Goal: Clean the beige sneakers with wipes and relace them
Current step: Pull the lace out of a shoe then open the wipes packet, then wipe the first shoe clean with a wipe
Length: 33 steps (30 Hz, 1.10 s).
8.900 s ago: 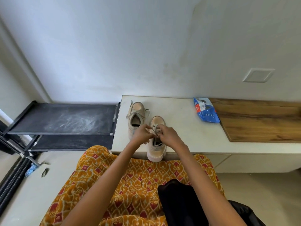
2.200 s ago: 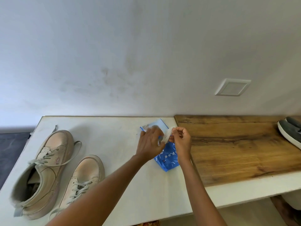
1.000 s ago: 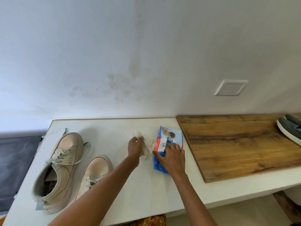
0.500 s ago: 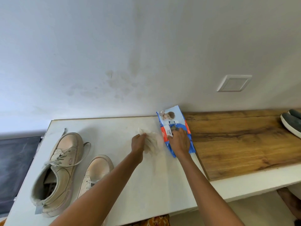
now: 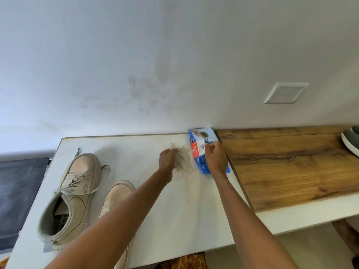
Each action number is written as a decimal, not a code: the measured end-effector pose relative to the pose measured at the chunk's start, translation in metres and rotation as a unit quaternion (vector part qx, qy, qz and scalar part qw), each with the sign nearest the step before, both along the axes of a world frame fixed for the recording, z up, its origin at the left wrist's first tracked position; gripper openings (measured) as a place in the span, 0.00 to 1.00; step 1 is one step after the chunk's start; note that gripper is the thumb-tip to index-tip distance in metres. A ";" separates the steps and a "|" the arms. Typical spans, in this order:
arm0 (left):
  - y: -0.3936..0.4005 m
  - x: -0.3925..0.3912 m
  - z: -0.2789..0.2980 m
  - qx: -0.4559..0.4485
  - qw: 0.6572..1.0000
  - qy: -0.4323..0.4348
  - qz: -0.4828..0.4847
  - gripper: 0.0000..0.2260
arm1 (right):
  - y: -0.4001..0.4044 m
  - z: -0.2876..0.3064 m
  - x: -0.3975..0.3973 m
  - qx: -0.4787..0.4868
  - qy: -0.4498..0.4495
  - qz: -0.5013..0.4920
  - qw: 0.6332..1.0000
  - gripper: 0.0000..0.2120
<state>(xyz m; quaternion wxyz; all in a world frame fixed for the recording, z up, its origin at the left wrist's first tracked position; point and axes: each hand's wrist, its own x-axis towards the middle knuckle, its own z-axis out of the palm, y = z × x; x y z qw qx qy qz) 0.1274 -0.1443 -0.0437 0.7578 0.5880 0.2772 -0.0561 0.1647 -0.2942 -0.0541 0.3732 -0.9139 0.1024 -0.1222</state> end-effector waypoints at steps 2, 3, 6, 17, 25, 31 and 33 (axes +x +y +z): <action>0.001 -0.001 -0.002 -0.001 1.000 0.000 0.003 0.08 | -0.002 -0.005 -0.013 -0.019 -0.013 -0.001 1.000 0.14; 0.002 -0.002 -0.002 -0.003 1.000 0.000 0.007 0.08 | -0.003 -0.009 -0.017 -0.036 -0.004 0.015 0.999 0.16; 0.004 -0.005 0.000 -0.013 1.000 -0.001 0.013 0.08 | -0.006 -0.019 -0.024 -0.049 0.024 0.068 0.996 0.16; 0.025 -0.055 0.039 -0.005 0.997 -0.059 -0.048 0.09 | 0.041 0.028 -0.097 0.162 -0.021 0.187 0.969 0.16; 0.089 -0.151 0.086 0.051 0.967 -0.095 -0.232 0.11 | 0.100 0.054 -0.192 0.185 -0.031 0.165 0.968 0.14; 0.126 -0.216 0.084 0.227 0.948 -0.131 -0.179 0.11 | 0.138 0.067 -0.231 0.110 -0.024 0.205 0.972 0.04; 0.134 -0.235 0.075 0.378 0.907 -0.135 -0.128 0.10 | 0.145 0.062 -0.239 0.091 -0.014 0.189 0.978 0.05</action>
